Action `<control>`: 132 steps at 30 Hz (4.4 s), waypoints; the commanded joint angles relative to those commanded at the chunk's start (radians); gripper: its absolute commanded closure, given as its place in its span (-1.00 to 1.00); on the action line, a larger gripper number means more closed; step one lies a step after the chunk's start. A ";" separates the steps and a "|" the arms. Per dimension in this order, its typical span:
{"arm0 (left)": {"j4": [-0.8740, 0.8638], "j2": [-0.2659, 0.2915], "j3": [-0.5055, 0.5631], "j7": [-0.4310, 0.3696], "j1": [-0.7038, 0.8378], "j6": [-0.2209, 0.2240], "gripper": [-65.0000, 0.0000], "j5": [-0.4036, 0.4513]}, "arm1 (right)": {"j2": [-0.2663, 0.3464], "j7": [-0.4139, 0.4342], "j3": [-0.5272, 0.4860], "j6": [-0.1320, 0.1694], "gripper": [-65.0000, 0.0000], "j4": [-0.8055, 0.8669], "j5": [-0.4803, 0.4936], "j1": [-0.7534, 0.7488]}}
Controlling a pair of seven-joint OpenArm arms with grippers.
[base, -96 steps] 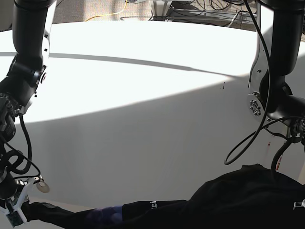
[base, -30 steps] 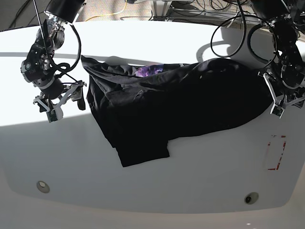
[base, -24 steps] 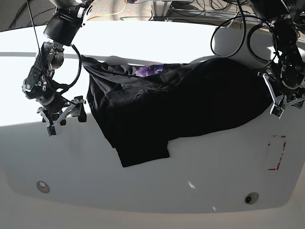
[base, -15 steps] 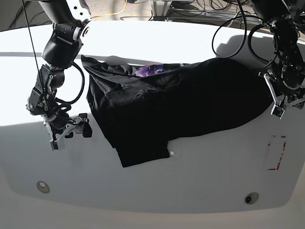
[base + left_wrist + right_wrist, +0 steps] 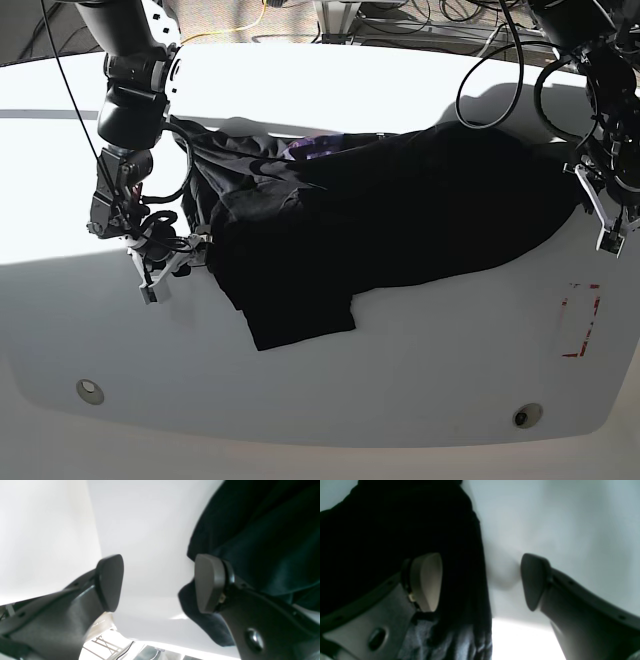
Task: Layout the t-shirt on the table in an organized manner, then fold the t-shirt properly
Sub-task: 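Regrasp the t-shirt edge with the right gripper, then move the left gripper down and grasp the opposite t-shirt edge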
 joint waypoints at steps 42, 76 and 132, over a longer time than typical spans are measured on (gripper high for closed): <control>-0.009 0.003 -0.023 0.000 -0.080 0.000 -0.29 0.008 | -0.052 -0.367 0.006 0.000 -0.46 0.804 0.003 -0.301; -0.029 0.002 -0.008 -0.002 -0.057 0.000 -0.29 0.008 | -0.135 -0.374 0.000 0.000 -0.45 0.747 0.006 -0.476; -0.032 -0.009 -0.267 0.133 0.354 0.000 -0.31 -0.595 | -0.135 -0.379 -0.002 0.000 1.00 0.818 0.006 -0.474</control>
